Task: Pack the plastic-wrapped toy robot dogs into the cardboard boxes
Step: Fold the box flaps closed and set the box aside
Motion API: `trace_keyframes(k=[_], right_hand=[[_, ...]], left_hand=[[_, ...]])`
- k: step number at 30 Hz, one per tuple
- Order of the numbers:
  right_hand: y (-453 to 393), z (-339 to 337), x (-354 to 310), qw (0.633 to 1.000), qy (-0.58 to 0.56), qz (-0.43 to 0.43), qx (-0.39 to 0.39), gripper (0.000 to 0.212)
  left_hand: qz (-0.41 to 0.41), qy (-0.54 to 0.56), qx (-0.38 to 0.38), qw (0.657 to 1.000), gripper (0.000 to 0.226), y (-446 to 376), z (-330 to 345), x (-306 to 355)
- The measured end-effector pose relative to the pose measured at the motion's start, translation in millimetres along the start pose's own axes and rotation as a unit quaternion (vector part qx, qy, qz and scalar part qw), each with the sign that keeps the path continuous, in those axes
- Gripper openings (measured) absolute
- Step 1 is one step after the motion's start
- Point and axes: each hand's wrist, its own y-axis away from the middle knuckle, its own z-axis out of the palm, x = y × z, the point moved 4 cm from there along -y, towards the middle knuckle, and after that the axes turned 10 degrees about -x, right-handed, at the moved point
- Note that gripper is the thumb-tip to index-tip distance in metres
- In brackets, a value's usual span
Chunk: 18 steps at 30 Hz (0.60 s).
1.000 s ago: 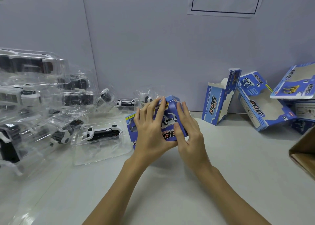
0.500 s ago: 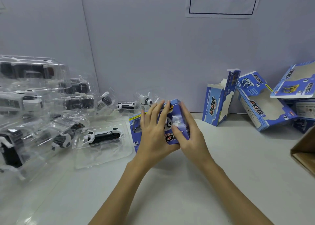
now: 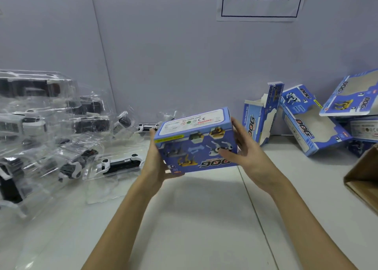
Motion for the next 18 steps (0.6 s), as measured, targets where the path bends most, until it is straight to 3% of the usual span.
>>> trace_keyframes(k=[4, 7, 9, 14, 18], right_hand=[[3.2, -1.4, 2.1, 0.994, 0.068, 0.021, -0.078, 0.09], [3.9, 0.0, 3.1, 0.988, -0.102, 0.037, -0.109, 0.065], [3.4, 1.0, 2.3, 0.969, -0.234, 0.054, -0.057, 0.053], [-0.2, 13.2, 13.2, 0.98, -0.151, 0.091, 0.089, 0.058], [-0.7, 10.7, 15.6, 0.974, -0.198, 0.067, 0.093, 0.041]], left_hand=[[0.009, 0.067, -0.057, 0.996, 0.062, 2.7, 0.7, 7.5], [0.052, 0.095, -0.045, 0.993, 0.053, 4.7, -0.2, 12.4], [0.085, 0.078, -0.052, 0.992, 0.052, 6.8, 2.2, 13.2], [0.117, -0.032, -0.076, 0.99, 0.049, 13.2, 25.5, 3.9], [0.108, -0.022, -0.075, 0.991, 0.05, 8.2, 29.4, -5.5]])
